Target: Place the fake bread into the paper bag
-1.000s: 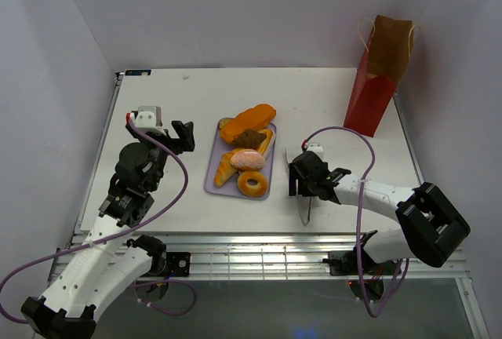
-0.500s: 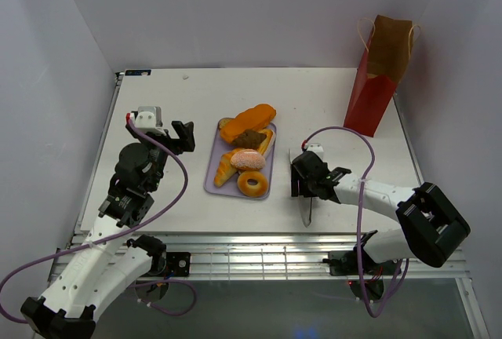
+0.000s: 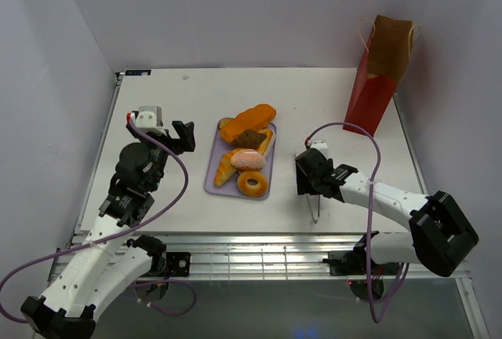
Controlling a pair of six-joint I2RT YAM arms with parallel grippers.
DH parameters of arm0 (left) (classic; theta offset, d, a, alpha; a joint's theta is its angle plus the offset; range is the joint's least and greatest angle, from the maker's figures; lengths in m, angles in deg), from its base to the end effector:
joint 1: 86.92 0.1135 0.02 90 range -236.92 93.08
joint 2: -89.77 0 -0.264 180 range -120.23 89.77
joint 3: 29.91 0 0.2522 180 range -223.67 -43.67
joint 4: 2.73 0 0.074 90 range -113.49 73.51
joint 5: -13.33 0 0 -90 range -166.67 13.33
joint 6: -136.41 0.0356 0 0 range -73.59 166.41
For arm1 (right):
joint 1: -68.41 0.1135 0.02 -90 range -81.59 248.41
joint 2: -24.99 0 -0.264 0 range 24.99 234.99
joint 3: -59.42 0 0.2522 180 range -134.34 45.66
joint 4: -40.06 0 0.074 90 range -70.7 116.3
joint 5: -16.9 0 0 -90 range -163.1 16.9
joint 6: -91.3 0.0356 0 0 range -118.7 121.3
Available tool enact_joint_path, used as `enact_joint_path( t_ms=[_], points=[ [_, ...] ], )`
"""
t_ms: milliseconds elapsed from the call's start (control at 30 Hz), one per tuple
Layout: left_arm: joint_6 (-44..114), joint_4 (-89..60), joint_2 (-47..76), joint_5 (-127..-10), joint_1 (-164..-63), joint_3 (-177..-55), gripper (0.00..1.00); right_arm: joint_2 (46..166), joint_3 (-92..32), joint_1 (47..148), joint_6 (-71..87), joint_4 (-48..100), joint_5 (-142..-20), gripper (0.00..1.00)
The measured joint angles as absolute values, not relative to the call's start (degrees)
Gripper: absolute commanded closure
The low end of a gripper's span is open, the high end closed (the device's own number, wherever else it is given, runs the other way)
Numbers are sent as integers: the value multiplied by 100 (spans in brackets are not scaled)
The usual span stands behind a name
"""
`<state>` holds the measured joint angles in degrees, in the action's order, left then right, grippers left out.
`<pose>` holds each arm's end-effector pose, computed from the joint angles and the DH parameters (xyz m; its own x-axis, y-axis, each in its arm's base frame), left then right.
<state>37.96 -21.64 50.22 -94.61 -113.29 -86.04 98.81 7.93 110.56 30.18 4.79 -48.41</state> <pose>0.1535 -0.0639 0.3492 -0.0576 -0.1275 -0.9902 0.1399 0.9810 -0.1344 0.1855 0.1478 0.1814 -0.7625 -0.0983 -0.6395 -0.0863 0.9950 -0.0500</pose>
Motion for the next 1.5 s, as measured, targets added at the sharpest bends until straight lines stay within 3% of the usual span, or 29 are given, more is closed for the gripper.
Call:
enact_joint_path(
  t_ms=[833,1500],
  points=[
    [3777,-2164,5005,-9419,-11368,-8604,2,8828,-99,11004,2391,-859,-4977,34],
    [3801,-2164,4915,-9489,-11368,-8604,2,8439,-1253,11483,765,-1298,-5720,35]
  ],
)
